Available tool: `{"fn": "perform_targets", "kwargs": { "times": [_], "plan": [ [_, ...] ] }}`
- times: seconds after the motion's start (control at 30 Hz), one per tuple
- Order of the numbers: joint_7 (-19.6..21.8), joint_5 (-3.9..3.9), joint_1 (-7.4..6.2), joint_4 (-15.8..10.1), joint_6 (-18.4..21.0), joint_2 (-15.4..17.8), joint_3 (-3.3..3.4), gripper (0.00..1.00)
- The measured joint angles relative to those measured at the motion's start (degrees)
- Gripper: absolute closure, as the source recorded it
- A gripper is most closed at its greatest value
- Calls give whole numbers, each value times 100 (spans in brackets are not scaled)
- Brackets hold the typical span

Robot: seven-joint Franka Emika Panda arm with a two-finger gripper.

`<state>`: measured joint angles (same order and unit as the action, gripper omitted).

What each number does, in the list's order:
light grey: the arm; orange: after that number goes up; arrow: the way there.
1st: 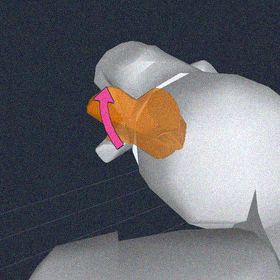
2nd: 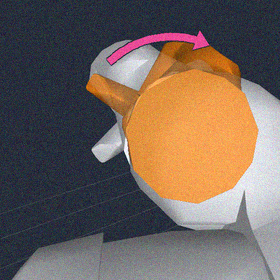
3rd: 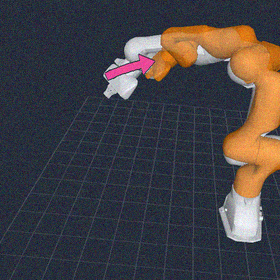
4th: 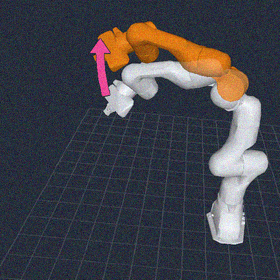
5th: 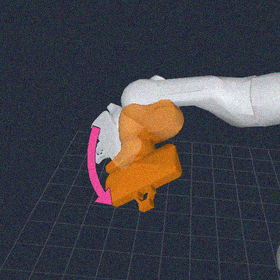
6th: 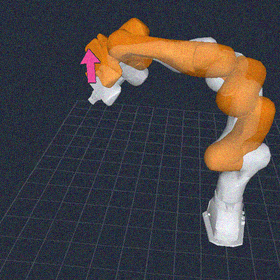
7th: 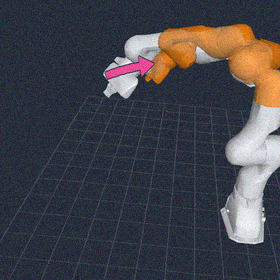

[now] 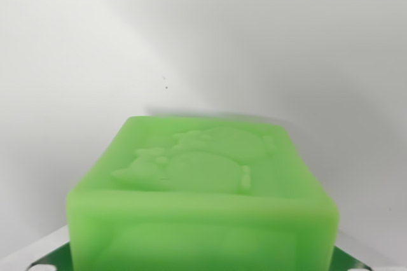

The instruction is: Stack cube

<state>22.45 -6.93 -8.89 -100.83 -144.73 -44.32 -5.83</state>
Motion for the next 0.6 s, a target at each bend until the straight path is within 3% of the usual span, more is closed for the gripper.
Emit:
{"fn": "perform_targets", "kwargs": {
  "times": [0.6],
  "plan": [
    [-9,25,24,-134,292,432,-38,100]
  ]
}}
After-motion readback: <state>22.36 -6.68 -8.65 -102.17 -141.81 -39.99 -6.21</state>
